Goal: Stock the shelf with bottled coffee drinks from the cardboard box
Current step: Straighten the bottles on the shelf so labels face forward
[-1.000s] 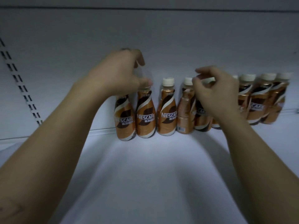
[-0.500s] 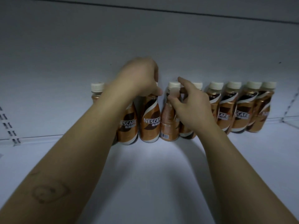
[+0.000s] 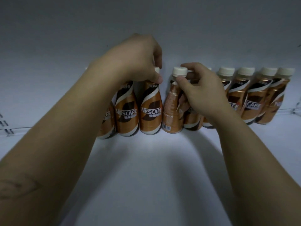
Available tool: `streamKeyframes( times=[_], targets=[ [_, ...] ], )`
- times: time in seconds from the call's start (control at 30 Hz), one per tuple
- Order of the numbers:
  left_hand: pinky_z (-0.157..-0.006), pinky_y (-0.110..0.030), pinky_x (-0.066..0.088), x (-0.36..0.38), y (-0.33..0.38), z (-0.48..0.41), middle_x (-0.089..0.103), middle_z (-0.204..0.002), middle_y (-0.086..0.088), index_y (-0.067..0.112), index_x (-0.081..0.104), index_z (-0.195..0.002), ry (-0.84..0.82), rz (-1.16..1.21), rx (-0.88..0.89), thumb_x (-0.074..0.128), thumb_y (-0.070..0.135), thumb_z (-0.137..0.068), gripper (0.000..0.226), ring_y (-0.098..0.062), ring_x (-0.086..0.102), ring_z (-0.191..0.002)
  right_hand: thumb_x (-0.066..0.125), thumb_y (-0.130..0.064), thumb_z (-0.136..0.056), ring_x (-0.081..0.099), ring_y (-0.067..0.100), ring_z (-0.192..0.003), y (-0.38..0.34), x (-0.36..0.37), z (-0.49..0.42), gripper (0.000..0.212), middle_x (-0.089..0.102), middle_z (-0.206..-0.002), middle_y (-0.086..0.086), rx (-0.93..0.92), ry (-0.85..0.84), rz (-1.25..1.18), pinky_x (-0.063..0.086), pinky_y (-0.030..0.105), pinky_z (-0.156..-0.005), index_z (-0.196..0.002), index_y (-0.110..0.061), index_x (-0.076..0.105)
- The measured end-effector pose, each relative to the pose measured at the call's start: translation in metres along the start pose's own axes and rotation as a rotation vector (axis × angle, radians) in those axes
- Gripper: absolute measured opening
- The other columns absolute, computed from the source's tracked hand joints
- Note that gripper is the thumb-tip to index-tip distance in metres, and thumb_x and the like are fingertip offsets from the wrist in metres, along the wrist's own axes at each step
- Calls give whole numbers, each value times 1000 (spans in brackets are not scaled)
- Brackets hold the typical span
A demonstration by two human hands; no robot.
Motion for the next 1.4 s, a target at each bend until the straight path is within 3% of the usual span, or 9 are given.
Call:
streamKeyframes(
  times=[0.2, 0.27, 0.4, 0.6, 0.83, 0.9, 1.03, 1.23, 1.4],
  targets=[
    [-72, -32, 45, 1, -2, 2, 61, -95, 3, 21, 64, -103, -14, -62, 70, 76, 34, -74, 34, -18, 58, -88, 77, -38, -76, 64, 6, -57, -6, 0, -2, 36, 61, -79, -7, -12, 110, -47, 50, 15, -40, -101, -24, 54],
    [-70, -29, 41, 0, -3, 2, 58, -93, 5, 23, 63, -104, -29, -65, 80, 76, 33, -74, 34, -16, 56, -86, 75, -39, -78, 64, 7, -62, -7, 1, -1, 42, 61, -85, -6, -19, 99, -25, 52, 18, -43, -109, -24, 53],
    [-68, -28, 39, 0, -5, 1, 57, -95, 7, 27, 62, -104, -65, -47, 76, 76, 32, -75, 33, -15, 55, -87, 66, -36, -86, 59, 5, -89, -7, -2, 2, 64, 59, -124, -2, -129, -58, 152, 52, 25, -79, -143, -33, 37],
    [-72, -29, 40, 0, -4, 1, 60, -100, 2, 23, 63, -107, -45, -50, 121, 75, 27, -77, 33, -16, 55, -89, 73, -27, -82, 52, -8, -71, -4, 3, 4, 51, 50, -90, -23, -110, 56, 131, 39, 2, -60, -128, -29, 53],
    [-76, -30, 42, 2, -3, 1, 63, -110, -2, 21, 63, -111, -39, -54, 109, 74, 26, -77, 35, -17, 56, -96, 72, -25, -83, 56, 8, -96, -2, 11, 5, 54, 61, -118, -1, -122, 84, 124, 47, 22, -82, -132, -25, 50],
    [-75, -30, 42, 2, -3, 1, 63, -109, -1, 22, 63, -110, -44, -57, 101, 75, 27, -77, 35, -16, 56, -94, 71, -22, -84, 59, 11, -97, -1, 9, 5, 55, 60, -119, 0, -117, 49, 107, 49, 18, -79, -134, -25, 48],
    [-74, -31, 44, 0, -2, 1, 64, -106, 0, 22, 64, -108, -44, -47, 87, 76, 29, -75, 35, -18, 58, -93, 68, -12, -86, 59, 4, -82, -1, 6, 4, 52, 57, -109, -3, -95, 0, 45, 43, 1, -50, -133, -26, 49],
    [-71, -29, 41, 2, -1, 1, 64, -104, 0, 23, 63, -107, -42, -58, 81, 76, 28, -75, 34, -17, 57, -90, 70, -18, -84, 55, -8, -81, 2, 2, -1, 50, 54, -97, -19, -80, -29, 30, 42, 7, -63, -127, -32, 51],
    [-77, -36, 49, 2, 0, 1, 64, -106, -2, 22, 63, -107, -42, -106, 72, 77, 29, -74, 37, -21, 59, -94, 72, -20, -82, 57, -6, -83, 5, 5, 0, 54, 60, -110, -11, -73, -5, 69, 42, 0, -59, -130, -35, 50]
  ],
)
Point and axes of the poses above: each hand's wrist, its own z-axis away from the middle knuckle, its own x-axis out of the palm, y = z × x, the point moved 2 cm from there along -z, towards the middle knuckle
